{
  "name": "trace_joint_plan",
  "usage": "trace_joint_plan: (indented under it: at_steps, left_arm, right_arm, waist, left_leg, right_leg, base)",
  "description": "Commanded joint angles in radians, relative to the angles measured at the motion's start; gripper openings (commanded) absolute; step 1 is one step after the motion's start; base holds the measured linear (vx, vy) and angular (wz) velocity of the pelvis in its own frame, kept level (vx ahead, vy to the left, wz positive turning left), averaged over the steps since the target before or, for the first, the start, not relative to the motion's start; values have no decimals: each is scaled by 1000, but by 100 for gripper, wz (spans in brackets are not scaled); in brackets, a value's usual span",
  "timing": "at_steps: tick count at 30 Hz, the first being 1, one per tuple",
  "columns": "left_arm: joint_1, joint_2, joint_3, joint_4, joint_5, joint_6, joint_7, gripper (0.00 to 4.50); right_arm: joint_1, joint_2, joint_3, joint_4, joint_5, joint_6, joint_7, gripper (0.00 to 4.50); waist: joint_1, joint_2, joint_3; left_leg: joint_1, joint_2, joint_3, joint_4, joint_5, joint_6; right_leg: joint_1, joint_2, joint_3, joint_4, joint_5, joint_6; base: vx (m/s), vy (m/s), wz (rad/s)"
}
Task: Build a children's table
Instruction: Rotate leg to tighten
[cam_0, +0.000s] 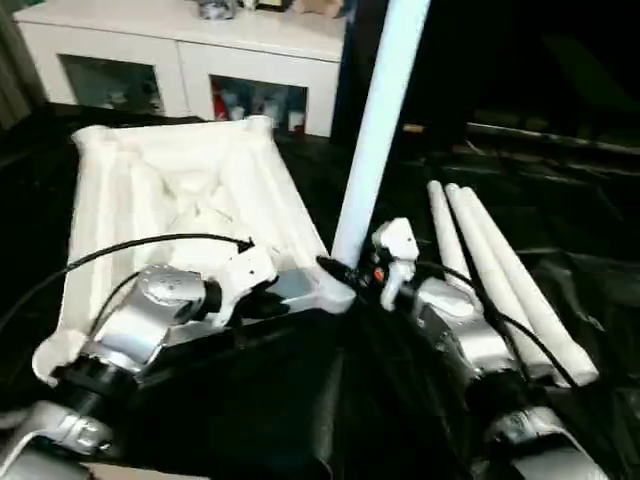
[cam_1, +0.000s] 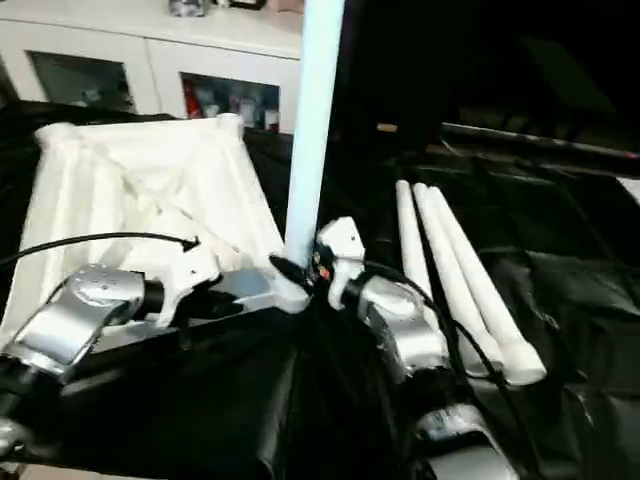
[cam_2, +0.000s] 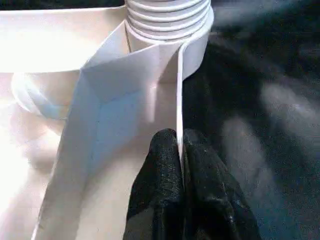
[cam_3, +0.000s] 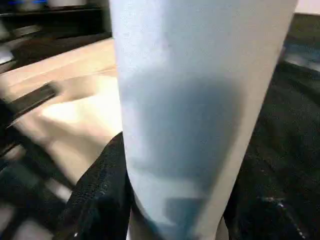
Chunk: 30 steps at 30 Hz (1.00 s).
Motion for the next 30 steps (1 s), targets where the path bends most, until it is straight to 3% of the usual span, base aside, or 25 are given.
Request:
trace_joint_plan:
  at_steps: [1,2,3,5,6,7,8,9,10,11,12,13,14,15,16,17,18,19,20,22,26,30]
  left_arm:
    - [-42,-24,29,-22,-5,22,36,0]
    - [-42,-24,29,-22,-5,22,36,0]
    - [-46,-33,30,-18,-1,32,51,0]
    - [-74,-89,41,9,12,76,139,0]
    - [-81,-103,44,16,14,87,160,0]
    - [-103,-146,57,45,22,124,229,0]
    - [-111,-161,62,56,26,141,252,0]
    - [-111,-161,62,56,26,141,252,0]
    - [-132,-200,76,88,39,178,321,0]
    - [-142,-221,86,103,44,196,359,0]
    - [-148,-234,93,111,46,208,385,0]
    - [-156,-253,101,123,49,221,422,0]
    - [-167,-282,101,140,59,231,465,0]
    - [-167,-282,101,140,59,231,465,0]
    - [-171,-293,101,147,65,234,483,0]
    - [-171,-295,99,148,67,235,486,0]
    - [-175,-305,91,156,82,238,504,0]
    - [-178,-316,89,163,90,235,525,0]
    - [-178,-319,89,164,91,234,530,0]
    - [-185,-332,96,175,91,234,552,0]
    - [-187,-333,99,178,91,238,561,0]
    - [-183,-324,94,171,86,237,547,0]
  right_arm:
    - [11,-1,-29,106,-36,76,-120,193]
    - [11,-1,-29,106,-36,76,-120,192]
    - [2,7,-34,116,-38,79,-146,192]
    - [-36,43,-53,180,-51,70,-294,192]
    - [-45,51,-56,195,-55,68,-326,192]
    - [-69,78,-64,232,-65,63,-406,192]
    - [-80,90,-72,247,-64,66,-431,192]
    - [-80,90,-72,247,-64,66,-431,192]
    - [-106,117,-84,277,-72,66,-508,192]
    - [-118,127,-83,290,-82,63,-540,192]
    - [-126,134,-81,298,-87,61,-561,192]
    - [-137,143,-81,311,-92,58,-596,192]
    - [-155,161,-90,335,-93,53,-653,192]
    - [-155,161,-90,335,-93,53,-653,192]
    - [-163,167,-95,346,-93,51,-675,192]
    - [-165,169,-95,348,-95,48,-681,192]
    - [-176,177,-99,360,-103,32,-716,192]
    - [-184,186,-109,364,-104,14,-750,192]
    - [-186,187,-111,365,-105,10,-758,192]
    - [-206,205,-129,373,-100,-26,-746,192]
    - [-216,211,-135,387,-96,-34,-733,192]
    - [-223,218,-148,406,-88,-35,-735,192]
  waist:
    - [-13,38,-51]
    - [-14,46,-49]
    - [-18,42,-48]
    - [-21,37,-42]
    - [-26,42,-37]
    - [-40,58,-30]
    - [-18,75,-35]
    - [7,70,-46]
    - [23,57,-44]
    - [10,10,-48]
    - [20,-7,-57]
    - [51,-4,-61]
    - [57,3,-64]
    - [59,11,-72]
    - [53,19,-74]
    - [49,23,-75]
    - [45,23,-73]
    - [44,28,-75]
    - [44,26,-77]
    - [43,26,-76]
    - [37,26,-79]
    - [36,27,-73]
  left_leg:
    - [10,68,-45,-105,-526,-45]
    - [11,72,-49,-112,-572,-50]
    - [14,73,-47,-113,-591,-48]
    - [29,68,-41,-107,-605,-53]
    - [56,57,-36,-87,-620,-47]
    - [34,80,-38,-119,-701,-46]
    - [-47,115,-40,-185,-768,-56]
    - [-72,110,-18,-198,-791,-66]
    - [-10,91,21,-214,-776,-41]
    - [35,49,-15,-93,-565,-73]
    - [31,18,-3,-22,-403,-50]
    - [-31,36,-17,-35,-103,-9]
    - [-43,42,-17,-59,-80,-16]
    - [-37,51,-15,-73,-68,-34]
    - [-29,57,-13,-82,-90,-48]
    - [-26,60,-12,-88,-123,-53]
    - [-33,57,-11,-92,-175,-57]
    - [-30,56,-9,-94,-207,-59]
    - [-23,56,-5,-91,-209,-55]
    - [-30,54,-4,-93,-204,-45]
    - [-26,56,-1,-96,-187,-32]
    - [-21,56,2,-98,-229,-33]
  right_leg:
    - [33,-103,26,-103,-611,-78]
    - [37,-102,18,-102,-582,-79]
    - [37,-101,14,-103,-571,-78]
    - [24,-106,9,-116,-606,-75]
    - [9,-105,-25,-148,-692,-39]
    - [42,-84,-70,-124,-632,-18]
    - [117,-67,-39,48,-449,-47]
    - [120,-48,-28,106,-243,-59]
    - [50,-35,12,111,-186,-61]
    - [-10,-144,72,-45,-641,-69]
    - [-18,-166,78,-98,-842,-18]
    - [37,-182,94,-81,-855,12]
    - [39,-157,81,-70,-763,5]
    - [32,-133,76,-53,-628,-13]
    - [21,-101,71,-25,-391,-61]
    - [21,-97,70,-19,-322,-85]
    - [27,-95,70,-11,-254,-112]
    - [31,-95,70,-16,-253,-118]
    - [29,-96,74,-18,-223,-124]
    - [36,-96,74,-18,-204,-121]
    - [39,-93,71,-20,-173,-127]
    - [33,-96,74,-30,-242,-123]
  base:
    - [0,0,0]
    - [0,0,0]
    - [0,0,0]
    - [0,0,0]
    - [0,0,0]
    - [0,0,0]
    - [-76,13,-4]
    - [0,0,0]
    - [0,0,0]
    - [56,-118,7]
    - [43,-118,-21]
    - [43,-118,-21]
    - [61,-56,-19]
    - [70,-29,-4]
    - [70,-29,-4]
    - [0,0,0]
    - [0,0,0]
    - [0,0,0]
    - [0,0,0]
    - [0,0,0]
    - [0,0,0]
    - [0,0,0]
